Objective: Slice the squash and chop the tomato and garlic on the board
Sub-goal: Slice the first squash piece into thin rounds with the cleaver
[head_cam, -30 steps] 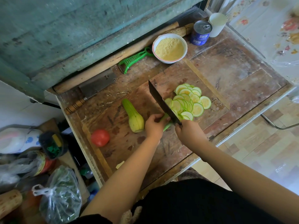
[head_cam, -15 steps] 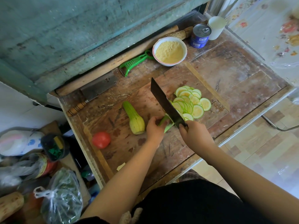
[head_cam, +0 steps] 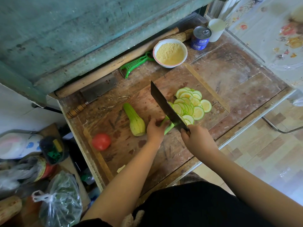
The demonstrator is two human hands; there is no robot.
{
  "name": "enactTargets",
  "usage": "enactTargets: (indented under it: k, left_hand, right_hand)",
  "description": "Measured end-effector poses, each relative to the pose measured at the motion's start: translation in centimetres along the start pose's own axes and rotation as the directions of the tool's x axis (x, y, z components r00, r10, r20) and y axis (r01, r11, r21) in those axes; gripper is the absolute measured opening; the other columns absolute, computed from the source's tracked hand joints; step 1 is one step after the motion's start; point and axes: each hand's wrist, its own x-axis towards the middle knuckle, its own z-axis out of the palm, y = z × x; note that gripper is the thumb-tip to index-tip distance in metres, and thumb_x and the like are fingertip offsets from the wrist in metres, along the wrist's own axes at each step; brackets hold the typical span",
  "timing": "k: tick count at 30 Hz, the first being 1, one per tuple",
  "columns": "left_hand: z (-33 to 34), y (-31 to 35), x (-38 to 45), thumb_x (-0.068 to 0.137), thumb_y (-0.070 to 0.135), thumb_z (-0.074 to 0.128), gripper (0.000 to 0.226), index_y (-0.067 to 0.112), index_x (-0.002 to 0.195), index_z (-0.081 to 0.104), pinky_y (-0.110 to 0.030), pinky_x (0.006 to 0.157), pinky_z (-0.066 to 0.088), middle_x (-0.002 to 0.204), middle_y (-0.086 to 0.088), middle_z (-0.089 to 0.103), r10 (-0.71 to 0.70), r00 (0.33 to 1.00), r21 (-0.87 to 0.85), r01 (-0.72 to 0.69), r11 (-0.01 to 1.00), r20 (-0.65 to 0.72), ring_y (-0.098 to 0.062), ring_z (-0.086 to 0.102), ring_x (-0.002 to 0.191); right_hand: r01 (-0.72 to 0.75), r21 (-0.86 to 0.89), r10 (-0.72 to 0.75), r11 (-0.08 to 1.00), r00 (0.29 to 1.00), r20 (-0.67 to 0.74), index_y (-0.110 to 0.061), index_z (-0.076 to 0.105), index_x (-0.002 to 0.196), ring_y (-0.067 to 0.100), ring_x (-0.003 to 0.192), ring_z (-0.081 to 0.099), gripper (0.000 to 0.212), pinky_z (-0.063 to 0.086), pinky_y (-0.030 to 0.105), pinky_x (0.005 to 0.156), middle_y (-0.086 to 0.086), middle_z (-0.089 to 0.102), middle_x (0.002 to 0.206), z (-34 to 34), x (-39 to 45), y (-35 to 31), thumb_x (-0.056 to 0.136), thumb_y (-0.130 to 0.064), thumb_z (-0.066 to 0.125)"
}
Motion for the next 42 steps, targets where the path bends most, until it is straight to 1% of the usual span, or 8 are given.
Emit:
enactTargets:
  k: [2, 9, 17, 26, 29, 32, 38, 42]
  left_hand:
    - [0.0, 0.0, 0.0, 0.084, 0.014, 0.07, 0.018, 0.009, 0.099, 0.061, -0.017, 0.073, 0.046, 0.091, 0.002, 0.062, -0.004, 1.0, 0.003, 0.004, 1.0, -0.002, -0.009, 0.057, 0.084]
    - [0.1, 0.2, -0.1, 0.083, 0.013, 0.071, 0.015, 0.011, 0.095, 0.061, -0.033, 0.085, 0.049, 0.094, -0.004, 0.063, -0.025, 1.0, -0.011, 0.025, 1.0, -0.012, -0.017, 0.059, 0.09]
    - [0.1, 0.2, 0.0, 0.082, 0.012, 0.072, 0.015, 0.012, 0.092, 0.061, -0.038, 0.086, 0.051, 0.091, -0.003, 0.063, -0.028, 0.999, -0.01, 0.028, 1.0, -0.031, -0.02, 0.06, 0.091]
    - [-0.1, 0.1, -0.3, 0.084, 0.019, 0.07, 0.016, 0.017, 0.097, 0.061, -0.028, 0.084, 0.049, 0.097, 0.002, 0.061, 0.04, 0.999, 0.056, -0.039, 0.998, -0.013, -0.013, 0.057, 0.094]
    - [-0.2, 0.0, -0.4, 0.086, 0.023, 0.068, 0.016, 0.02, 0.1, 0.059, -0.026, 0.084, 0.047, 0.103, 0.002, 0.062, 0.064, 0.998, 0.104, -0.066, 0.992, 0.022, -0.013, 0.058, 0.097]
    - [-0.2, -0.3, -0.3, 0.086, 0.024, 0.067, 0.018, 0.024, 0.101, 0.058, -0.031, 0.091, 0.048, 0.111, -0.002, 0.061, 0.051, 0.998, 0.133, -0.056, 0.99, 0.039, -0.015, 0.058, 0.102]
    - [-0.2, -0.1, -0.3, 0.084, 0.014, 0.07, 0.019, 0.01, 0.1, 0.061, -0.031, 0.086, 0.048, 0.097, -0.002, 0.063, 0.04, 0.999, 0.074, -0.039, 0.996, -0.008, -0.016, 0.058, 0.092]
    - [-0.1, 0.0, -0.2, 0.083, 0.014, 0.071, 0.018, 0.011, 0.096, 0.061, -0.033, 0.086, 0.048, 0.094, -0.003, 0.063, 0.039, 0.999, 0.055, -0.037, 0.998, -0.019, -0.017, 0.058, 0.09]
  right_hand:
    - [-0.003, 0.003, 0.003, 1.0, 1.0, 0.005, -0.015, 0.039, 0.061, 0.023, 0.051, 0.043, 0.039, 0.026, 0.027, 0.045, 0.004, 0.044, 0.055, 0.0, 0.0, 0.0, 0.098, -0.028, 0.043]
    - [-0.006, -0.018, 0.007, 1.0, 1.0, 0.024, -0.014, 0.041, 0.064, 0.027, 0.059, 0.049, 0.037, 0.03, 0.028, 0.047, 0.004, 0.046, 0.058, 0.2, 0.2, -0.2, 0.098, -0.028, 0.041]
    - [-0.029, -0.037, 0.031, 0.999, 0.998, 0.058, -0.015, 0.038, 0.061, 0.023, 0.054, 0.045, 0.039, 0.027, 0.027, 0.045, 0.004, 0.044, 0.058, 1.1, 1.6, -0.3, 0.098, -0.027, 0.04]
    - [-0.087, -0.033, 0.089, 0.996, 0.993, 0.079, -0.016, 0.038, 0.063, 0.028, 0.064, 0.048, 0.037, 0.024, 0.026, 0.045, 0.002, 0.044, 0.062, 2.5, 3.0, -0.3, 0.098, -0.028, 0.04]
    - [-0.083, 0.011, 0.082, 0.996, 0.994, 0.067, -0.017, 0.039, 0.064, 0.027, 0.062, 0.049, 0.035, 0.026, 0.026, 0.046, 0.002, 0.046, 0.062, 2.2, 2.8, -0.2, 0.098, -0.027, 0.042]
    - [-0.071, 0.06, 0.069, 0.996, 0.997, 0.04, -0.016, 0.039, 0.062, 0.021, 0.054, 0.045, 0.036, 0.027, 0.026, 0.045, 0.003, 0.046, 0.059, 1.5, 2.3, -0.1, 0.097, -0.026, 0.044]
    - [-0.017, 0.044, 0.017, 0.999, 1.0, -0.005, -0.012, 0.04, 0.062, 0.021, 0.049, 0.04, 0.039, 0.028, 0.028, 0.046, 0.004, 0.043, 0.055, 0.2, 0.8, 0.1, 0.098, -0.028, 0.043]
    - [-0.004, 0.01, 0.004, 1.0, 1.0, -0.006, -0.012, 0.041, 0.062, 0.023, 0.051, 0.043, 0.039, 0.031, 0.029, 0.048, 0.005, 0.043, 0.055, 0.3, 0.2, 0.0, 0.098, -0.028, 0.043]
